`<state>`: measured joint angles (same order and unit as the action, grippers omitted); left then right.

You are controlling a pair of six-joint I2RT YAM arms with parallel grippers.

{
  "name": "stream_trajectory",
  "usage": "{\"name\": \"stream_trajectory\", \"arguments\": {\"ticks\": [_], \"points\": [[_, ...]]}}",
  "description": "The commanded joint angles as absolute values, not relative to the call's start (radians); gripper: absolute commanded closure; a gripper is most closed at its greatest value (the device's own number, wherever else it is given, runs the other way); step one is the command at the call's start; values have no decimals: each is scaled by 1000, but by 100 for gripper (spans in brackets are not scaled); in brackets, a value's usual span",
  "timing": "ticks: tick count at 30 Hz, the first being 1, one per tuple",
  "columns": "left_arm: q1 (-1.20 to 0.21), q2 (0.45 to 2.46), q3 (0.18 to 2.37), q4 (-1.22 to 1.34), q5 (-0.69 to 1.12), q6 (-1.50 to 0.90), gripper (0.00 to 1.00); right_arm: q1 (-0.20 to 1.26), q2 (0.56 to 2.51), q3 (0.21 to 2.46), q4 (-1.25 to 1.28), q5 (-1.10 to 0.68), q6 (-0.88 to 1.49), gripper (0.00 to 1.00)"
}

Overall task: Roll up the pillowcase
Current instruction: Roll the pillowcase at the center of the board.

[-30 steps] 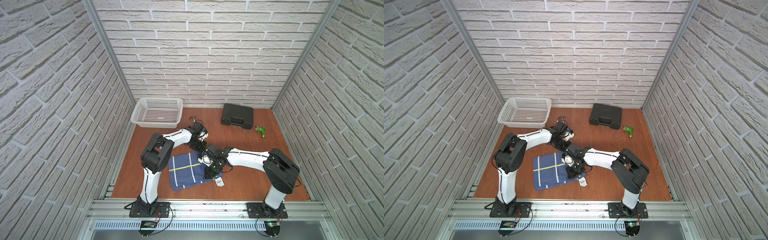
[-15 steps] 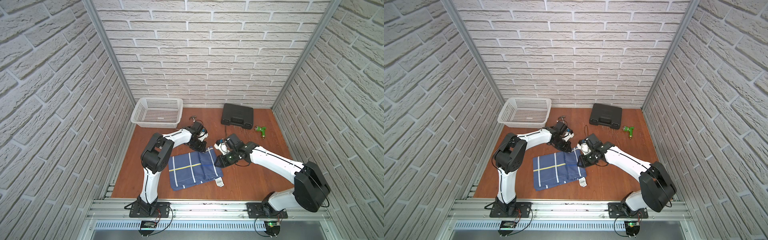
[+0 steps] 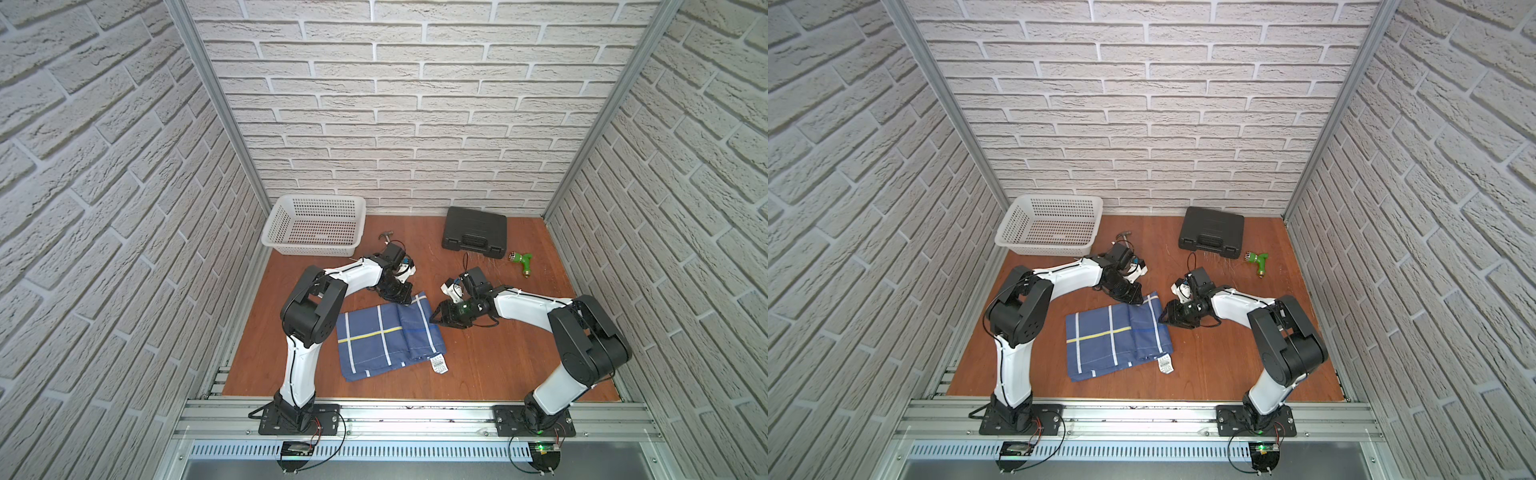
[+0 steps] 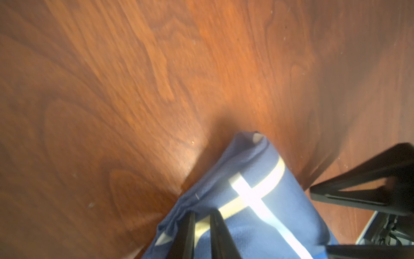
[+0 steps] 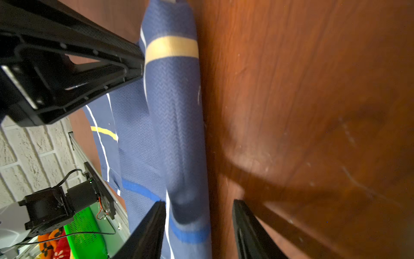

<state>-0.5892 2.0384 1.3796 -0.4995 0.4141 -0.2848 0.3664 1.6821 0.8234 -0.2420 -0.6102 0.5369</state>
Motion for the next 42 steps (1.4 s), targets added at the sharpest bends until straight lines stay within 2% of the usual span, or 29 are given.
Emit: {"name": "stream_trajectory", "arguments": {"ticks": [1, 7, 10, 15, 21, 29, 35, 42], "points": [[-589, 2031, 1342, -514, 400, -284, 82, 364, 1727, 825, -136, -692, 587, 47], [-589, 2020, 1346, -514, 395, -287, 81, 370, 1803, 821, -51, -767, 624, 51], [-590, 2016, 1357, -520, 393, -287, 77, 370, 1799, 815, -16, -794, 640, 62], [-588, 1977, 1372, -519, 388, -302, 68, 368, 1733, 827, -85, -742, 593, 85], [-586, 1891, 1399, -509, 372, -328, 54, 368, 1650, 858, -255, -609, 494, 95], [-575, 1783, 1319, -514, 348, -348, 51, 420, 1534, 938, -550, -338, 397, 95], [-567, 1725, 1176, -469, 356, -383, 51, 536, 1541, 1025, -707, -128, 432, 89], [-554, 1678, 1069, -422, 357, -411, 52, 667, 1574, 1131, -784, -23, 451, 78]]}}
